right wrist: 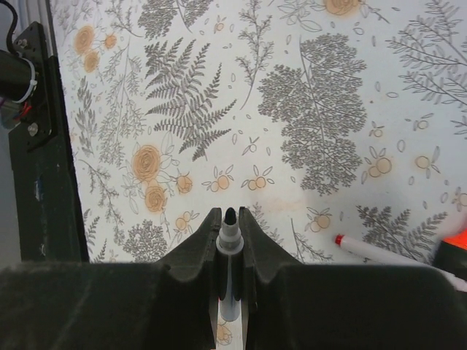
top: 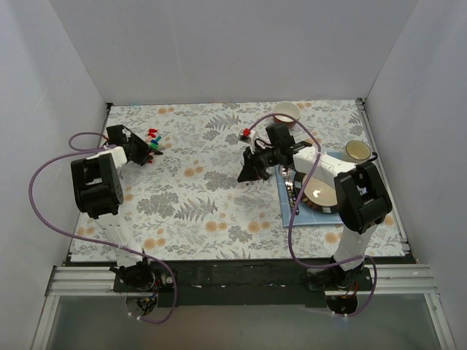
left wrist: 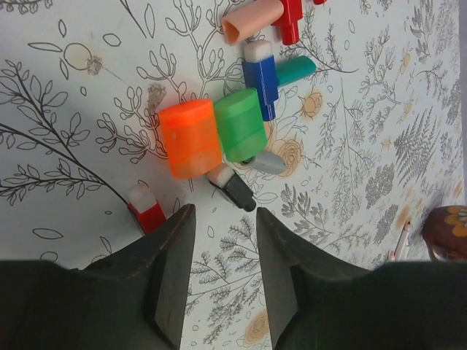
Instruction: Open the pen caps
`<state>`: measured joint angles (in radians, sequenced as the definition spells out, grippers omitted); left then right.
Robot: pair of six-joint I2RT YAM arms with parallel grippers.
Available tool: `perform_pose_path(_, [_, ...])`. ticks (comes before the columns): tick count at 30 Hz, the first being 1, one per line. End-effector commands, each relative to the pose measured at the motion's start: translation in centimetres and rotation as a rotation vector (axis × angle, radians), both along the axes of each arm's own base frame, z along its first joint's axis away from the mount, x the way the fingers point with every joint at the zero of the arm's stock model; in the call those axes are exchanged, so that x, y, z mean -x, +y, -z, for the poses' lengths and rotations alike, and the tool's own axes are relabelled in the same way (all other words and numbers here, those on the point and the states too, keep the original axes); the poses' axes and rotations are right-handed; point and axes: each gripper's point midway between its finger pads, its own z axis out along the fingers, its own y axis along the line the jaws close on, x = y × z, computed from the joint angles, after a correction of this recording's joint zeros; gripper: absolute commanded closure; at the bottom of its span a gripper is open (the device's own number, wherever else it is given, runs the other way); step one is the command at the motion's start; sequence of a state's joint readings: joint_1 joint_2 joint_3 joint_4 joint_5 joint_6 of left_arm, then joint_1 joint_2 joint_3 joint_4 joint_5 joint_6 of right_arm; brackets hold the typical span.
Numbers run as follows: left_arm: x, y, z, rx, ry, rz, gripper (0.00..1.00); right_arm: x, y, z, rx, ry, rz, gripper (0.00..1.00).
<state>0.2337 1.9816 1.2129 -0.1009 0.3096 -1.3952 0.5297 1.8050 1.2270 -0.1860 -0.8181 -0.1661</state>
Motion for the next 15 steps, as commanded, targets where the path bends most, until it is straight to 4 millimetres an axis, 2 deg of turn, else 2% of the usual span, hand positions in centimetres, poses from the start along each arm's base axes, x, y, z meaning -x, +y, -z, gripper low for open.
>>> perform_pose_path(1, [-0.8, 0.1, -6.1, -0.064, -0.142, 0.049, 0.61, -2.4, -0.7, -2.5, 0.006, -0.121, 0.040, 0.99])
perform_pose_path(3, [-0.8, 0.0, -7.7, -0.083, -0.190, 0.067, 0.59, -3.7, -1.5, -1.8, 0.057, -0.160, 0.082, 0.99])
perform_pose_path(4, [-0.3, -0.1, -9.4, -0.097, -0.229, 0.074, 0.56, -4.3, -1.9, -1.4, 0.088, -0.178, 0.103, 0.99])
perform_pose_path(5, [0.0, -0.4, -10.2, -0.100, -0.249, 0.087, 0.55, -5.1, -2.6, -1.0, 0.120, -0.213, 0.121, 0.99])
perform_pose_path(6, [0.3, -0.6, -11.5, -0.109, -0.287, 0.099, 0.52, -6.5, -3.7, -0.3, 0.176, -0.247, 0.171, 0.99])
perform_pose_path(7, [0.9, -0.8, -13.8, -0.131, -0.345, 0.112, 0.50, -7.0, -4.3, 0.5, 0.214, -0.250, 0.188, 0.99])
perform_pose_path(10, [3.3, -2.0, -15.3, -0.138, -0.402, 0.160, 0.40, -8.8, -6.3, 1.6, 0.307, -0.278, 0.227, 0.99])
perform_pose_path(11, [4.8, -2.5, -16.2, -0.139, -0.428, 0.170, 0.33, -9.3, -6.6, 1.7, 0.325, -0.299, 0.231, 0.97])
perform_pose_path(13, [6.7, -4.0, -16.5, -0.110, -0.452, 0.222, 0.29, -10.2, -7.6, 2.3, 0.387, -0.331, 0.255, 0.89])
perform_pose_path(14, [7.6, -4.5, -17.9, -0.113, -0.504, 0.239, 0.28, -10.6, -8.0, 2.6, 0.407, -0.344, 0.264, 0.87])
perform_pose_path(15, [8.8, -5.0, -16.5, -0.097, -0.485, 0.253, 0.28, -11.0, -8.5, 2.9, 0.437, -0.360, 0.272, 0.85])
